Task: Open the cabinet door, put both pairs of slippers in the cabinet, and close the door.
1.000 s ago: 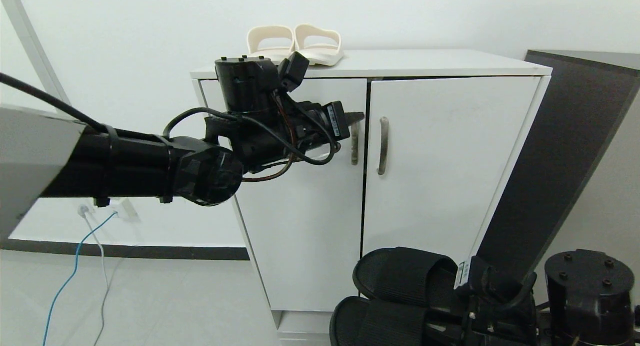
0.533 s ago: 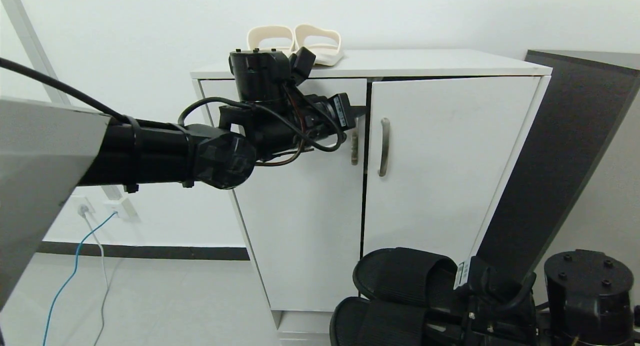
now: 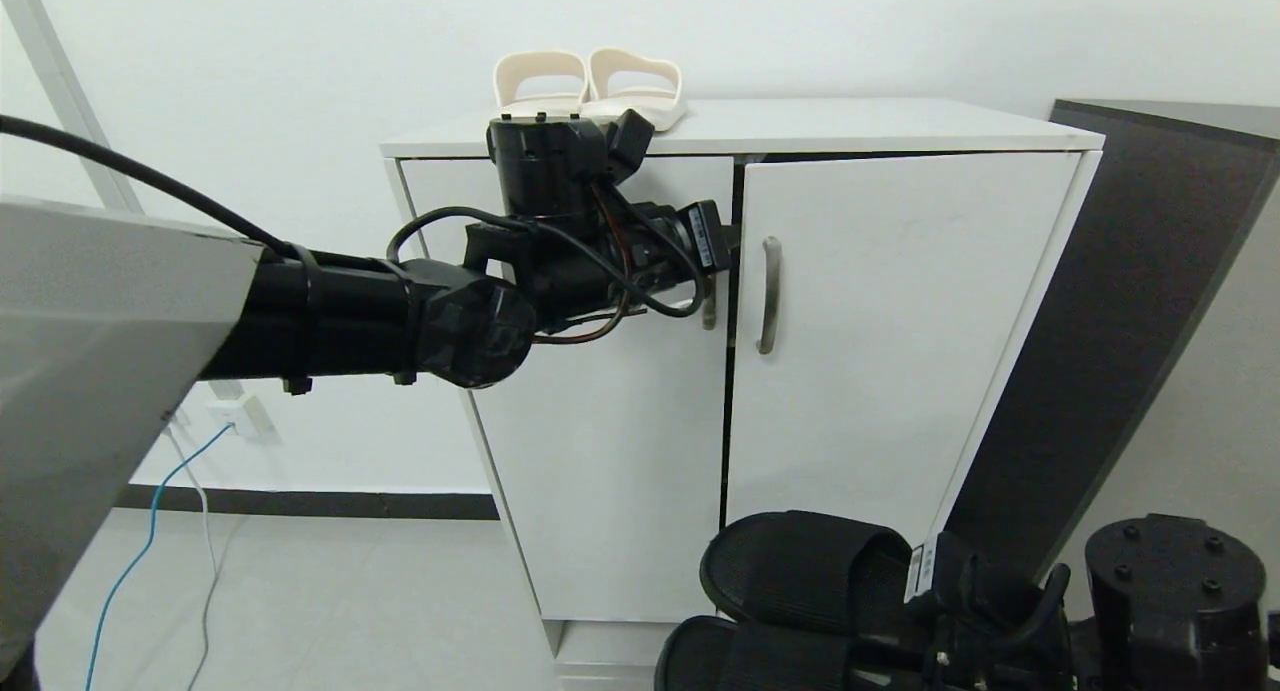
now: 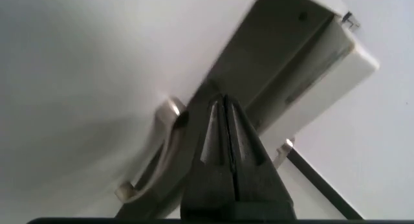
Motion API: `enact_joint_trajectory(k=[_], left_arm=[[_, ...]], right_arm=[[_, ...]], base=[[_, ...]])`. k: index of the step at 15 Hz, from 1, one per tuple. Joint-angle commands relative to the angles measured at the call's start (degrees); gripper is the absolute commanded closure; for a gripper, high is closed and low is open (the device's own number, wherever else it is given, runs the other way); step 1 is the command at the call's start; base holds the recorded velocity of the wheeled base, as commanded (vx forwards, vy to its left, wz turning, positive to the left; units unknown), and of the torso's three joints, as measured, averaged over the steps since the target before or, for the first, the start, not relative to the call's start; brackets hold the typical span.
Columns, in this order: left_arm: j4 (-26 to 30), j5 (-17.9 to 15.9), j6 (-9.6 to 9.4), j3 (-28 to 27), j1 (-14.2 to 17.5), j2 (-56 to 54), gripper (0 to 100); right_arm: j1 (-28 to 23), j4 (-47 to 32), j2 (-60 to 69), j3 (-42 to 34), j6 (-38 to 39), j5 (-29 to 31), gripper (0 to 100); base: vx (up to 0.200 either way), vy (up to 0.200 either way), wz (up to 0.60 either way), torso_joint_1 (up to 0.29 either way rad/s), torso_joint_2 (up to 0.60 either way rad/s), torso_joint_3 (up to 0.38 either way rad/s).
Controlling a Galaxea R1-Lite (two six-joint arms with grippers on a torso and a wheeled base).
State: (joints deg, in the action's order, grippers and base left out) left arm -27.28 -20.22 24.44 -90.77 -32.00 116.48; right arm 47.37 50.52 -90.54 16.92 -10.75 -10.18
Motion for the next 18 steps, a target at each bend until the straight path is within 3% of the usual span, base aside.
enact_joint_trajectory(k=[1, 3, 5, 8, 11, 15, 16, 18], left_arm=[[-0.14, -0.08, -0.18, 2.27, -0.43, -1.87, 100], [-5.94, -0.61, -0.27, 9.03, -3.33, -5.21, 100], [-8.40, -0.61, -0.27, 12.37, -5.09, -6.97, 100], [-8.75, -0.61, -0.27, 14.57, -5.35, -8.64, 100], [-10.77, -0.25, -0.27, 17.38, -4.65, -10.31, 100], [-11.21, 0.01, -0.54, 28.72, 3.96, -18.92, 100], [-11.30, 0.01, -2.12, 36.45, 8.27, -25.16, 100], [-11.21, 0.01, -7.83, 47.97, 12.93, -35.01, 100]], right_arm=[[0.79, 0.02, 0.01, -0.22, 0.03, -0.02, 100], [1.32, 0.02, -0.08, -0.48, 0.03, 0.07, 100], [1.41, 0.02, -0.08, -0.57, 0.03, 0.07, 100], [1.41, 0.02, -0.16, -0.57, 0.03, 0.07, 100], [1.32, 0.28, -0.16, -0.57, 0.03, 0.16, 100], [0.79, 0.37, -0.60, -0.57, 0.03, 0.25, 100], [0.70, 0.37, -0.69, -0.48, 0.03, 0.25, 100], [0.44, 0.37, -0.52, -0.48, 0.03, 0.25, 100]], base=[[-0.200, 0.000, 0.00, -0.007, 0.01, 0.002], [-0.200, 0.000, 0.00, 0.000, 0.00, -0.002], [-0.200, 0.000, 0.00, 0.000, 0.00, 0.000], [-0.200, 0.000, 0.00, 0.002, 0.00, 0.004], [0.000, 0.000, 0.00, 0.000, 0.00, 0.000], [0.000, 0.000, 0.00, 0.000, 0.00, 0.000], [0.000, 0.000, 0.00, 0.000, 0.00, 0.000], [0.000, 0.000, 0.00, 0.000, 0.00, 0.000]])
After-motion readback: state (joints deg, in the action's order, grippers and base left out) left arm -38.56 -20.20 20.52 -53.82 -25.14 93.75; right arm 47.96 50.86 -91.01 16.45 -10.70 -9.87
